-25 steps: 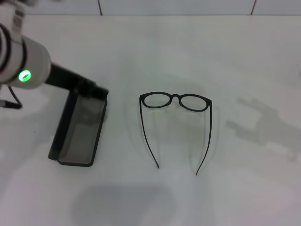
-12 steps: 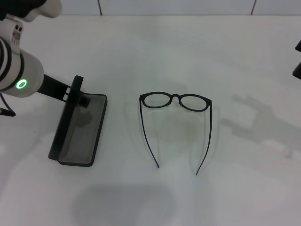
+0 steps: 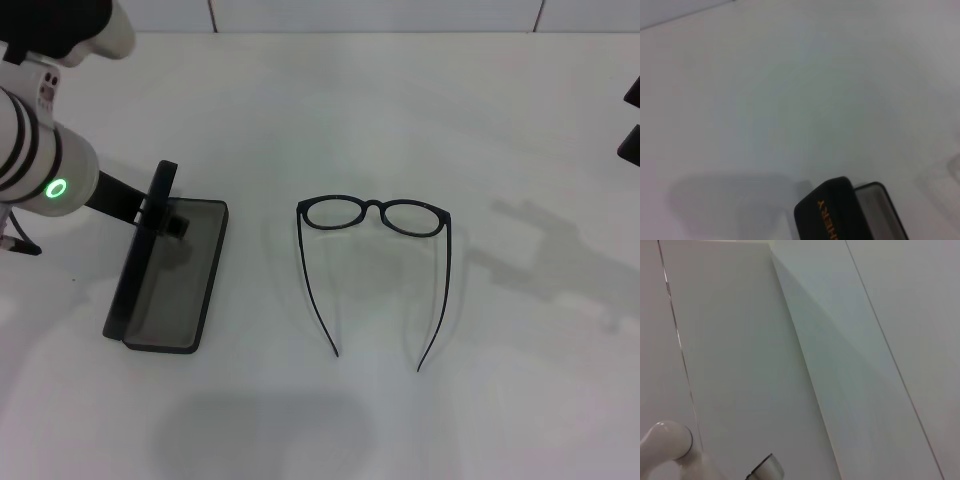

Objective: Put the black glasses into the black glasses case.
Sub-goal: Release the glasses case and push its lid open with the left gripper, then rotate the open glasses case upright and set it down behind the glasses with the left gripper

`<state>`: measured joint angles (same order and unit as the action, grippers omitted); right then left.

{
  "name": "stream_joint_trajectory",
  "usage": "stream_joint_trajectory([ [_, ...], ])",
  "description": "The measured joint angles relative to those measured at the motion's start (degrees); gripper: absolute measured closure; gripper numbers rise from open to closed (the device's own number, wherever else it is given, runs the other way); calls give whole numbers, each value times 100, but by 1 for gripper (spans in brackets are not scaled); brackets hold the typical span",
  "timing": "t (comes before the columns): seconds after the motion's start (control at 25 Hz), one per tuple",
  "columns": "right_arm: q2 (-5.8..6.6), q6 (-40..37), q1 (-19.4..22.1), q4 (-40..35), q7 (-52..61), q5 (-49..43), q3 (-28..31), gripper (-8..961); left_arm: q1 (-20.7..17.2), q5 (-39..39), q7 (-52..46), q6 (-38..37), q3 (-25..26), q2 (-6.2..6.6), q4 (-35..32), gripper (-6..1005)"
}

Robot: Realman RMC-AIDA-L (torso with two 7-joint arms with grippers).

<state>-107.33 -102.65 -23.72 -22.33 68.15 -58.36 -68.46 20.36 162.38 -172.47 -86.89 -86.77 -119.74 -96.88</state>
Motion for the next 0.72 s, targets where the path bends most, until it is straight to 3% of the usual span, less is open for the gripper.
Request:
stream_joint_trajectory([
  [0.2,-26,0,23,0,-16,0,0,97,79,5,32,29,-4,48,317,404],
  [0.4,-34,0,38,0,-21,0,0,97,53,21,91,123,-9,65,377,615],
  [0.72,-47,-2,61,1,-21,0,0,97,47,19,324,191,-9,58,291,780],
])
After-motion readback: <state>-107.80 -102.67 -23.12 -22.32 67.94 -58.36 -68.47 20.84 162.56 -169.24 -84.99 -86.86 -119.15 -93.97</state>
